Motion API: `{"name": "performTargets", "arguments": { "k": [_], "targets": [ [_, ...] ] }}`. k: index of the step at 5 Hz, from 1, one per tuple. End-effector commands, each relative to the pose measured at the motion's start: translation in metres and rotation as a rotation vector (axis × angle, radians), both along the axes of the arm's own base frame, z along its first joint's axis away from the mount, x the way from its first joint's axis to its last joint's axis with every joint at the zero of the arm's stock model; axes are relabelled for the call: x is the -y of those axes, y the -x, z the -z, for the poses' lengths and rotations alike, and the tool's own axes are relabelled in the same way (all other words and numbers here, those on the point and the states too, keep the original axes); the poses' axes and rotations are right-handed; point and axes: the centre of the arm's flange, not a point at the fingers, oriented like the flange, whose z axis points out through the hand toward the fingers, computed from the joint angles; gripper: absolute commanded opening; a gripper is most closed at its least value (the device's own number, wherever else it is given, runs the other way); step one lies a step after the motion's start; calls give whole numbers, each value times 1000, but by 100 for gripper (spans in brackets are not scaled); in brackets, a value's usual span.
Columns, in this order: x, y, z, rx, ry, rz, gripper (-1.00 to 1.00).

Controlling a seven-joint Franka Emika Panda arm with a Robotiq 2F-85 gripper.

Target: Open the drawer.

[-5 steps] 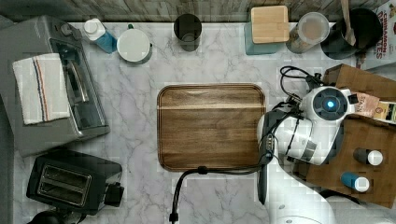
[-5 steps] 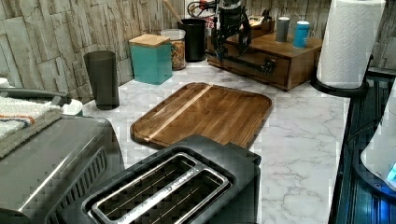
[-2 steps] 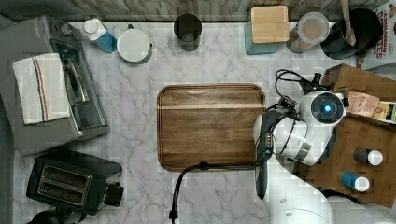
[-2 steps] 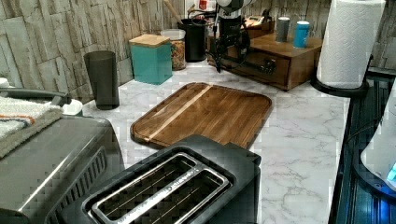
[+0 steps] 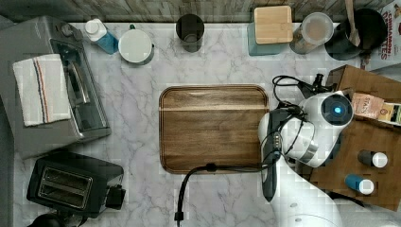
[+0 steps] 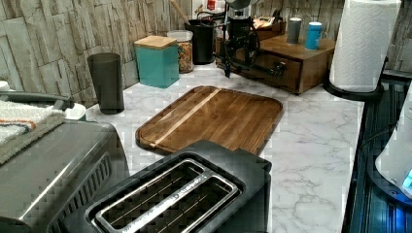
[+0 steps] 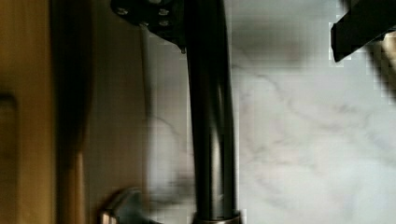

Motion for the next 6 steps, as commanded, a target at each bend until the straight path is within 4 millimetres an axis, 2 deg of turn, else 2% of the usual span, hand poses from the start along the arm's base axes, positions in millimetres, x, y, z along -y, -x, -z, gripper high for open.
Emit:
{"name": "performTargets", "arguments": {
  "k": [1, 2, 4, 6],
  "targets": [
    [-59, -38, -30, 59, -79, 11, 100],
    [-105, -50, -36, 7, -103, 79, 100],
    [-187, -60, -43, 47, -121, 100, 100],
    [-277, -49, -56, 81, -125, 92, 100]
  ]
}}
